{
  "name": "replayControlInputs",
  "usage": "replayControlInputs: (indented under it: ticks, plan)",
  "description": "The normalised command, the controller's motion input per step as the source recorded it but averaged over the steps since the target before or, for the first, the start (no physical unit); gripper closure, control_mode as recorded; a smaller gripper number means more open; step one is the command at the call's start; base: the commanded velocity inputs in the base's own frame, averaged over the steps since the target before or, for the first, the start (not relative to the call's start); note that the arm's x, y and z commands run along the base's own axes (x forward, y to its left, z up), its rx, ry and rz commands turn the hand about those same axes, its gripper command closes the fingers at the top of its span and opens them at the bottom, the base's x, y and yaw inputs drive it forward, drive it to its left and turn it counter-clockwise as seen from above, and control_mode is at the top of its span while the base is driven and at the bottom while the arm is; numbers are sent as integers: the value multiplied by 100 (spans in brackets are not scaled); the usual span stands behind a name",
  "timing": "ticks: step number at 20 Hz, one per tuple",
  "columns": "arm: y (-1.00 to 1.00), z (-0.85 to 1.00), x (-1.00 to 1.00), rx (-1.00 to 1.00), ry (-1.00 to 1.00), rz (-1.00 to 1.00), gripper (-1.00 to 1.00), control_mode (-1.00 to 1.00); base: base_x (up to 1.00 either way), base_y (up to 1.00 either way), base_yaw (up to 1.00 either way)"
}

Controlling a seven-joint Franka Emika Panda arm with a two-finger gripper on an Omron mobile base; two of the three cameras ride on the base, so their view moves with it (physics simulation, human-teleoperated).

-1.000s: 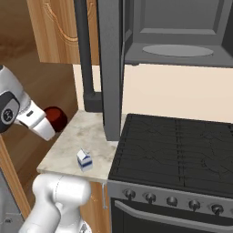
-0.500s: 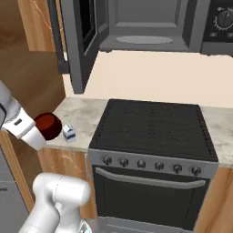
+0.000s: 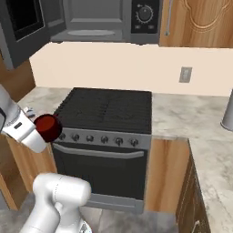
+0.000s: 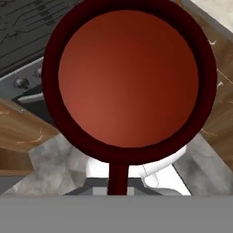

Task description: Place the microwavable item in the microwave. Then, close the microwave door and press the start button.

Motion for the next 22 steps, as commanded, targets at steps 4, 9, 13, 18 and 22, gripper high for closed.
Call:
replayControlInputs:
  ticks: [4, 9, 13, 18, 22]
  plan:
    - [0, 0, 0, 0, 0, 0, 100, 100, 40, -83, 2]
    - [0, 0, 0, 0, 0, 0, 100, 100, 62, -16, 0]
    - [0, 0, 0, 0, 0, 0, 100, 100, 78, 14, 0]
    - [0, 0, 0, 0, 0, 0, 100, 100, 68, 0, 11]
    - [0, 0, 0, 0, 0, 0, 100, 100, 60, 0, 12]
